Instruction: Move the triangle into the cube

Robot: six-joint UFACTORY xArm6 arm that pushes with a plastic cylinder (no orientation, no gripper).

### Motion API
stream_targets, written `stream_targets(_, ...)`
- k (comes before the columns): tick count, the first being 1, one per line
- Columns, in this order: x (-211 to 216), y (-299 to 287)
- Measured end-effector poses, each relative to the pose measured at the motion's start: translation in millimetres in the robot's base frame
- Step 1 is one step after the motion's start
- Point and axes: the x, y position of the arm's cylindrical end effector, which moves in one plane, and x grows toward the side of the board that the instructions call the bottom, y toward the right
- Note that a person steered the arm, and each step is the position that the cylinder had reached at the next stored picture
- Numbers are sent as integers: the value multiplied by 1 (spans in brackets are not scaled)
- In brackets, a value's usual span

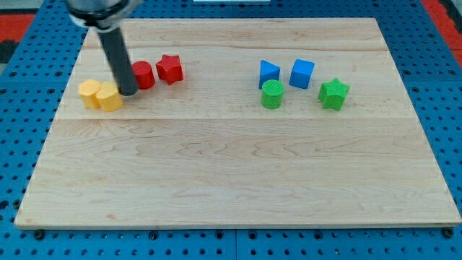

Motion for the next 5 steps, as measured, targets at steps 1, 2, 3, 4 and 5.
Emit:
stream_targets(1, 0, 45)
stream_targets(2, -2, 147)
stream_targets(3, -27, 212)
stream_targets(4, -32, 275)
stream_targets(5, -23, 305)
